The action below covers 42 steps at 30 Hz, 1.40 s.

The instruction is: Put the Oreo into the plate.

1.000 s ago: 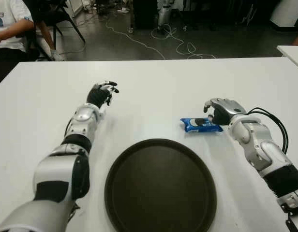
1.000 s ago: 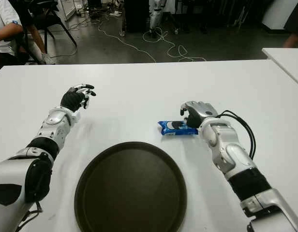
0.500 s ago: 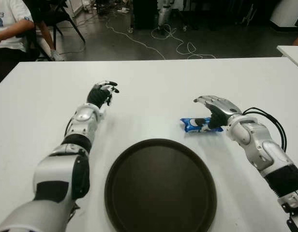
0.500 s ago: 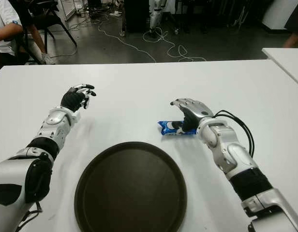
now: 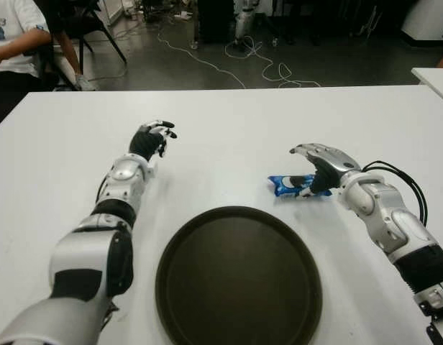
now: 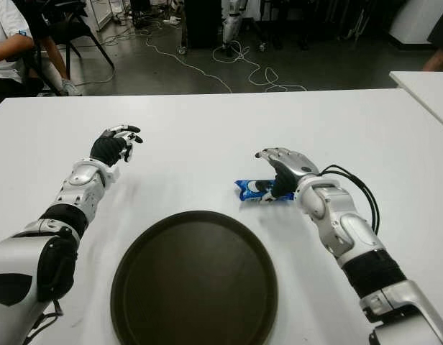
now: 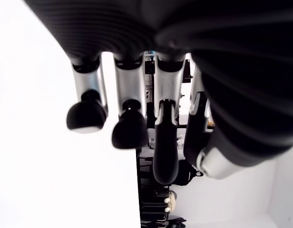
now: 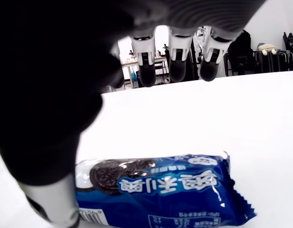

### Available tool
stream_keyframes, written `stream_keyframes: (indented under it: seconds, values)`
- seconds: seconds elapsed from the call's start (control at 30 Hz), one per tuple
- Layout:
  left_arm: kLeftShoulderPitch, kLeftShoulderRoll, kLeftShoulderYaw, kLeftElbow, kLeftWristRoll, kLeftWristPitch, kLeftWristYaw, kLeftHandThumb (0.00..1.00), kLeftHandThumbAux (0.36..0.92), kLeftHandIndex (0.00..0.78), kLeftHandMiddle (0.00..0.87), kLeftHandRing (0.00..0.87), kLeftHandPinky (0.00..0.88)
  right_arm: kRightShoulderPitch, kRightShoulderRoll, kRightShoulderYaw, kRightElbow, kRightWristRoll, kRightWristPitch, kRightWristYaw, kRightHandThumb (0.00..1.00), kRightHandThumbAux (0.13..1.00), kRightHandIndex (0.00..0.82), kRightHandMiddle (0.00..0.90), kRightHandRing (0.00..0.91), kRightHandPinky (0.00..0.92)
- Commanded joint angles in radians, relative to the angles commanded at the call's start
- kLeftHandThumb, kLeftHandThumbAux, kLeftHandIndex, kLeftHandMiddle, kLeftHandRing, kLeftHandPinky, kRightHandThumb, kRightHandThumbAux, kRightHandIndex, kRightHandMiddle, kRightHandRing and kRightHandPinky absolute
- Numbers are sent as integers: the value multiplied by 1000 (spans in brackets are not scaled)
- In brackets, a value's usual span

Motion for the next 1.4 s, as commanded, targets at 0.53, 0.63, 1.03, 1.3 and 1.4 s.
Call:
stream_keyframes:
  seconds: [0.53, 0.63, 1.03, 1.3, 1.4]
  values:
    - [2, 1, 0, -1, 0, -6, -2, 856, 661, 414, 555, 789, 821, -5, -9, 9, 7, -8, -3, 21, 0, 798, 0, 0, 0, 5]
    - [3, 2, -2, 0, 3, -7, -1, 856, 660, 415, 557, 782, 811, -9, -12, 18, 9, -13, 5, 48, 0, 794, 0, 0, 0, 14]
    - [4, 2, -4, 0, 4, -11, -5, 855, 661, 413, 558, 794, 824, -27, 8, 78, 9, -54, 94, 163, 0, 779, 5, 9, 12, 35]
    - [3, -1, 2, 0, -3, -10, -11, 855, 661, 414, 555, 803, 830, -47, 63, 130, 146, -66, 52, 88, 0, 787, 45, 42, 43, 57]
    - [2, -2, 4, 0, -5, -7, -9, 854, 662, 413, 553, 809, 835, -54, 73, 145, 173, -73, 52, 78, 0, 789, 62, 59, 59, 70]
